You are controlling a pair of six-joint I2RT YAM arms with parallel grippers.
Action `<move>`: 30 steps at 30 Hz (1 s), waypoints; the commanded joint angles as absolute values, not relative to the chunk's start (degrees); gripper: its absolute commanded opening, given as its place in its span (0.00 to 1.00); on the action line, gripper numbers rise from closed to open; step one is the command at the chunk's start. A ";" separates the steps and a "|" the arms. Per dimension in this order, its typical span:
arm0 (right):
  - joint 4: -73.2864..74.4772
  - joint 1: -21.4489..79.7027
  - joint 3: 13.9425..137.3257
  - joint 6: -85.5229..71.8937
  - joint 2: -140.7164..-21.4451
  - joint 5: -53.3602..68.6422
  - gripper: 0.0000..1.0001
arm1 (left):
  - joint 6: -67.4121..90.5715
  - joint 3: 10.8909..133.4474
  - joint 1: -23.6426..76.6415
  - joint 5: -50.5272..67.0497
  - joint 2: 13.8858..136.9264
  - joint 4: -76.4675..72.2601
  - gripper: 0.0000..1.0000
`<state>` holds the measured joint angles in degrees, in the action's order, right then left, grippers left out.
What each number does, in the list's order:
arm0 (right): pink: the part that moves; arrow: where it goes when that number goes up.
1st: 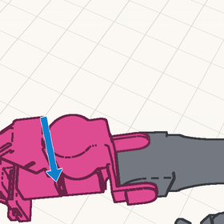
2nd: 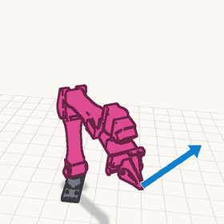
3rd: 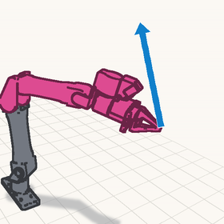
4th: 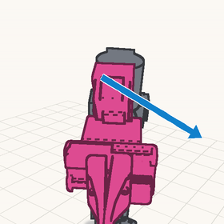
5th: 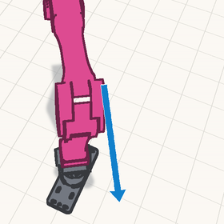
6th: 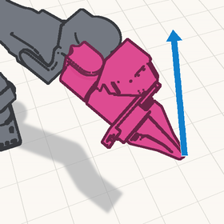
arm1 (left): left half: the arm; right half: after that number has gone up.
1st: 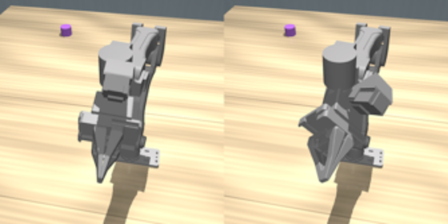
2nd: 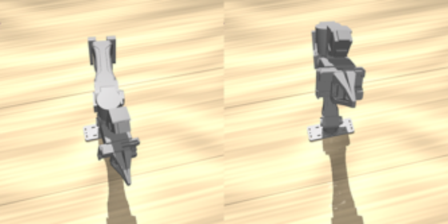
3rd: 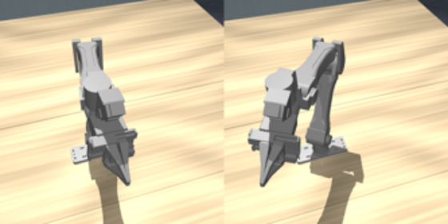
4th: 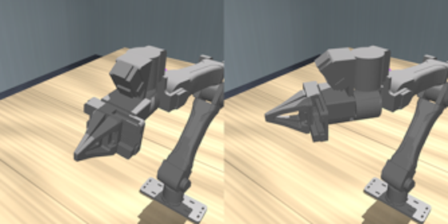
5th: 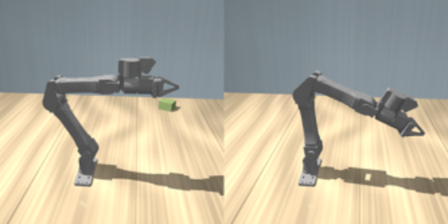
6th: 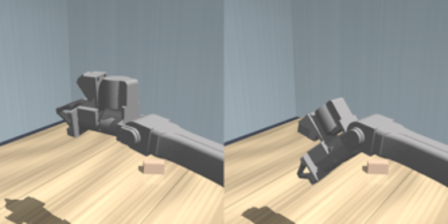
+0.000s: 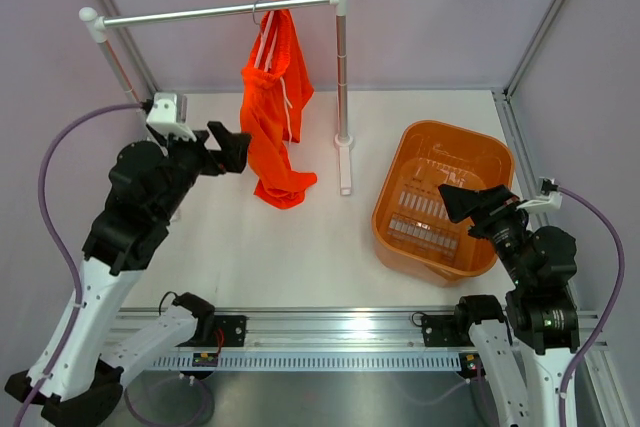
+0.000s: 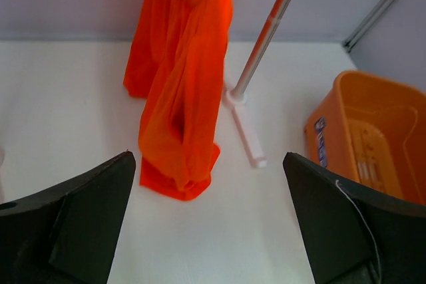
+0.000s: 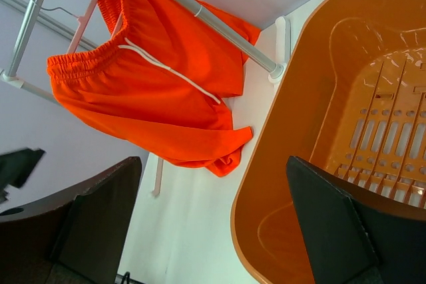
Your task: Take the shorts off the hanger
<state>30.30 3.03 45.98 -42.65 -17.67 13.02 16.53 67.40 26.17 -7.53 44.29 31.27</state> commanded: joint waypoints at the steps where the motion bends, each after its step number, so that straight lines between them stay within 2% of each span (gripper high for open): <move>1: 27.61 2.64 44.83 -41.39 -17.40 14.06 0.99 | 15.82 77.04 26.02 -6.06 51.13 20.06 0.99; 9: 22.33 2.72 43.86 -41.31 -21.79 18.28 0.99 | 6.51 96.57 26.01 -11.77 75.63 12.57 0.97; 12: 21.19 2.72 43.68 -40.87 -23.11 18.89 0.99 | 3.61 106.21 25.93 -12.65 82.33 13.44 0.93; 14: 20.22 2.72 43.33 -40.87 -23.47 19.33 0.99 | 2.37 111.42 25.49 -12.92 88.84 16.51 0.84; 17: 19.60 2.64 43.07 -40.52 -23.47 19.51 0.99 | 3.25 120.31 24.09 -15.38 95.35 20.82 0.79; 24: 19.25 2.64 42.80 -39.29 -23.64 18.28 1.00 | 6.86 123.48 21.27 -12.13 98.96 22.06 0.73; 30: 18.46 2.64 41.75 -39.90 -23.47 18.46 0.99 | 5.89 123.31 21.18 -9.15 100.28 23.46 0.72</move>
